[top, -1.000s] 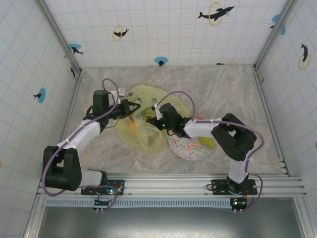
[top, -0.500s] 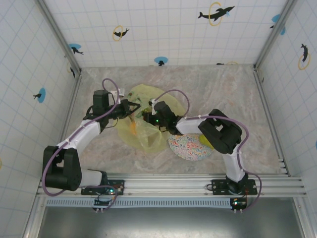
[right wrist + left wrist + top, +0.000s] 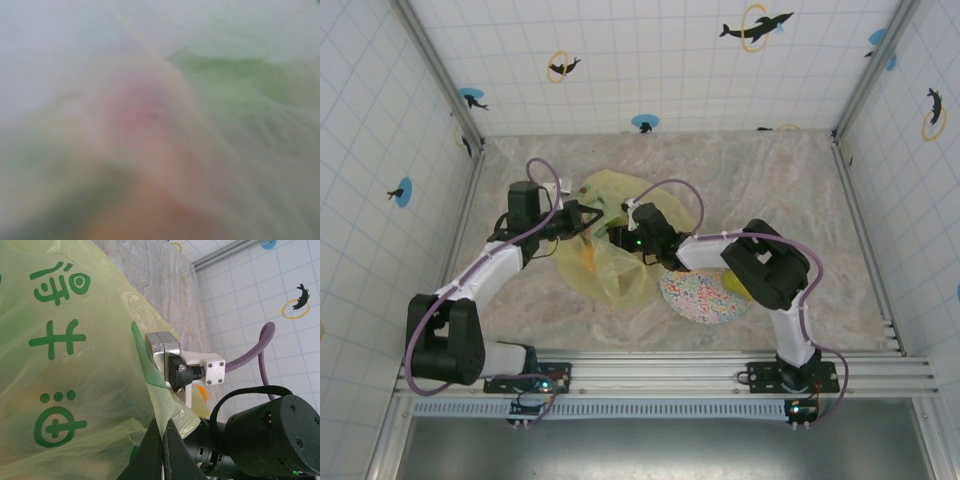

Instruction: Place the fruits into the plastic bag

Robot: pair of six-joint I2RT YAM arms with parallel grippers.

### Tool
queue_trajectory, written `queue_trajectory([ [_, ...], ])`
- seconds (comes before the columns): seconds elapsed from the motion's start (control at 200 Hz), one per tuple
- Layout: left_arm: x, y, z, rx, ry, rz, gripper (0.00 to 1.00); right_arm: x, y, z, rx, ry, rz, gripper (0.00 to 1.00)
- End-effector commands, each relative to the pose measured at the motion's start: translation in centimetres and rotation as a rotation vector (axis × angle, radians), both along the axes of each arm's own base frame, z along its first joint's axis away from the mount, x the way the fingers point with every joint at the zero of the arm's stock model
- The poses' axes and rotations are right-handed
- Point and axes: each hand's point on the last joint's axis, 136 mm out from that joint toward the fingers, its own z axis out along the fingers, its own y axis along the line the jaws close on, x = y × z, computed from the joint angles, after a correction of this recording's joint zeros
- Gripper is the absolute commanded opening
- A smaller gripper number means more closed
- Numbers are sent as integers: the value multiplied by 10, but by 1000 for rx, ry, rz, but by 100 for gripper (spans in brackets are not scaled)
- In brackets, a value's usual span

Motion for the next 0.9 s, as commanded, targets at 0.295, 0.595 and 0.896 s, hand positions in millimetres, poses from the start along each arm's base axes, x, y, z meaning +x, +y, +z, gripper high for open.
queue_trajectory([
  [0.295,0,0,6,-9,-17,-8,0,-22,-38,38,-86,-103,17,76],
  [0.595,0,0,3,-1,-13,-4,0,-49,-76,68,-142,-169,43,76],
  [0.896,2,1,1,8,-10,4,0,-76,-104,102,-131,-246,94,77],
])
